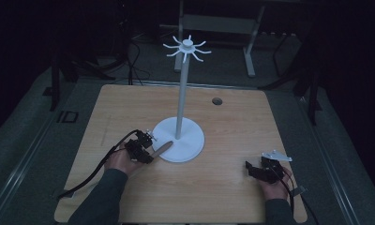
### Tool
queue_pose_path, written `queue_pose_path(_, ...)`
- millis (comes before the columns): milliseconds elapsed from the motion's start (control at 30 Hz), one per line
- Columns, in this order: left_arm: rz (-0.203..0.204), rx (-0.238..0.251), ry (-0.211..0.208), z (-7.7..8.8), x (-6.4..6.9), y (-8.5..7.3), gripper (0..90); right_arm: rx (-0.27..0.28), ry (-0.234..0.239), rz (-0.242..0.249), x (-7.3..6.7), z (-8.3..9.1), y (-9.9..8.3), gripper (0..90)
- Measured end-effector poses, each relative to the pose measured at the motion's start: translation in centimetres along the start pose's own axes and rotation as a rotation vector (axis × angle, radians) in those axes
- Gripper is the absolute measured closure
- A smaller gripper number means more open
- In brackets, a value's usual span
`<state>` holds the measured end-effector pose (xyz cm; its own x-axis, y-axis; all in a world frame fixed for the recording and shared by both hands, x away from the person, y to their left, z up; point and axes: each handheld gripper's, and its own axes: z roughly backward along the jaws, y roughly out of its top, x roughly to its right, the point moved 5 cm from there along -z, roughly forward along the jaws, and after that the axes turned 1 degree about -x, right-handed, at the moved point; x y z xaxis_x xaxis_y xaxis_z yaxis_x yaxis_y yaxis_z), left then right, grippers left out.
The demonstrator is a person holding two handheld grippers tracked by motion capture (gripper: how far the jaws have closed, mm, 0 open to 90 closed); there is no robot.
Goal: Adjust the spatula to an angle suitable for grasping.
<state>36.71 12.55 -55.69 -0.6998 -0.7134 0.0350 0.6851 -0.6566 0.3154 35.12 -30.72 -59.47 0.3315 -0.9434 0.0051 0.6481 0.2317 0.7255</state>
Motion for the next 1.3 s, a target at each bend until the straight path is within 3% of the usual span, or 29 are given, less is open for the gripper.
queue_pose_path(333, -0.014, -0.052, -0.010, -0.8, -0.1, -0.1, 69.9, 0.000, 0.000, 0.000, 0.0, 0.0, 0.0, 26.0)
queue_pose_path(733, -0.006, -0.080, -0.030, -1.5, -0.2, 0.0, 72.1, 0.000, 0.001, 0.000, 0.0, 0.0, 0.0, 26.0)
queue_pose_path(1300, -0.013, -0.066, -0.012, -1.3, -0.1, 0.0, 75.6, 0.000, 0.001, 0.000, 0.0, 0.0, 0.0, 26.0)
